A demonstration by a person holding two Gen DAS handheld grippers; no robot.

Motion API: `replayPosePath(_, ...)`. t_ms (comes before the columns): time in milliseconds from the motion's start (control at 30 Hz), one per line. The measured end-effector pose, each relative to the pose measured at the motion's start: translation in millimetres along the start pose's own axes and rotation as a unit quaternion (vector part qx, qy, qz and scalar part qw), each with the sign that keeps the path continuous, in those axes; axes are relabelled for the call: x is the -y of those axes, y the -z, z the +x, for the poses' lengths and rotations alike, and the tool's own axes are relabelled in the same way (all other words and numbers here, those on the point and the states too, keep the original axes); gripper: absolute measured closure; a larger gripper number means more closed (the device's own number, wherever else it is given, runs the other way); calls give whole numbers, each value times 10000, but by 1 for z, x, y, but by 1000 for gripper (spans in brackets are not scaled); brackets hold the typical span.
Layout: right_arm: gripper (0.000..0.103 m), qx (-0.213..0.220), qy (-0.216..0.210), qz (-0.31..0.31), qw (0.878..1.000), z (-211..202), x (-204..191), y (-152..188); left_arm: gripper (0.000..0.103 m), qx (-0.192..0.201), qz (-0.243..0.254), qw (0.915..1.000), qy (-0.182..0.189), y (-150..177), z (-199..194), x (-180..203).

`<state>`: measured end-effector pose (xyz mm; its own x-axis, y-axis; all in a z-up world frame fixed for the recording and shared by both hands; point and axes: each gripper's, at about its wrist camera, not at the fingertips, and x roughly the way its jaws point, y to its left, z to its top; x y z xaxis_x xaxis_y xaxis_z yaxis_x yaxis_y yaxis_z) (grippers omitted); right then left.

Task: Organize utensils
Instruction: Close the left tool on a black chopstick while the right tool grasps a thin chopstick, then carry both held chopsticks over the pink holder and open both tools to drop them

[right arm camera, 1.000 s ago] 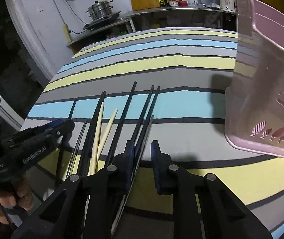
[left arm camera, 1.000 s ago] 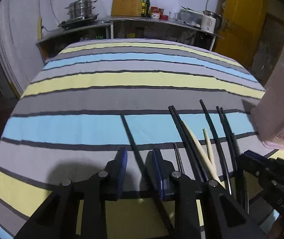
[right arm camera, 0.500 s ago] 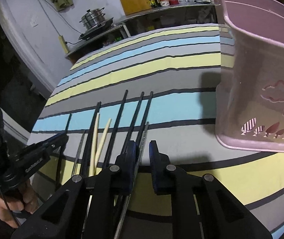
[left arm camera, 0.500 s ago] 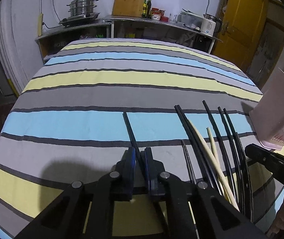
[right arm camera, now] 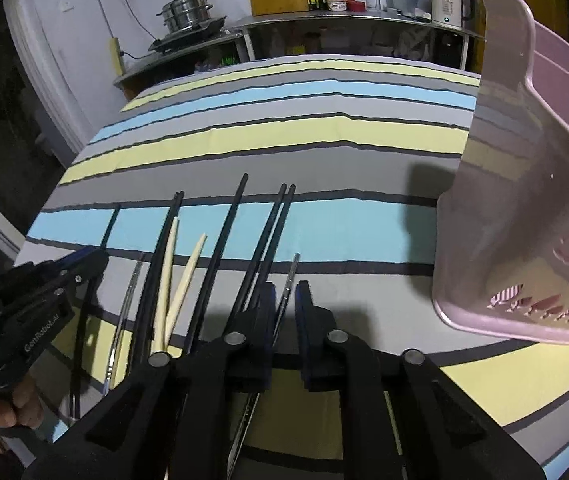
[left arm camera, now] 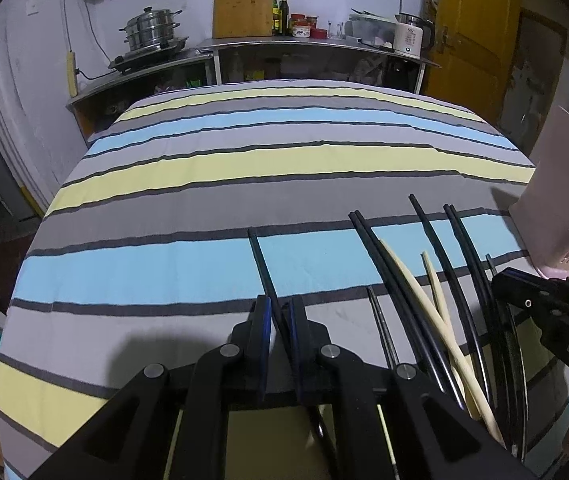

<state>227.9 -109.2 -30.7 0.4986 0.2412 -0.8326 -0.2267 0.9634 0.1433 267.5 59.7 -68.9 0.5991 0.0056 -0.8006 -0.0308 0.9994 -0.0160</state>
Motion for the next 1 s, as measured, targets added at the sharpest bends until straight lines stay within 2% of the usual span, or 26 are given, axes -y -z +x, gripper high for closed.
replayPosePath(233,99,-72,-265,127,9995,-6,5,0,97,-120,-307,9985,430,-4,0,-17)
replayPosePath(433,99,72,-425,106,9990,-24,4,1,98,-8,-418,9966,703,-5,-16,-22)
replayPosePath(1000,99,822,-592,44,9948,-106,2,-7,98,634,-378,9913,1088,-26,-118,-30)
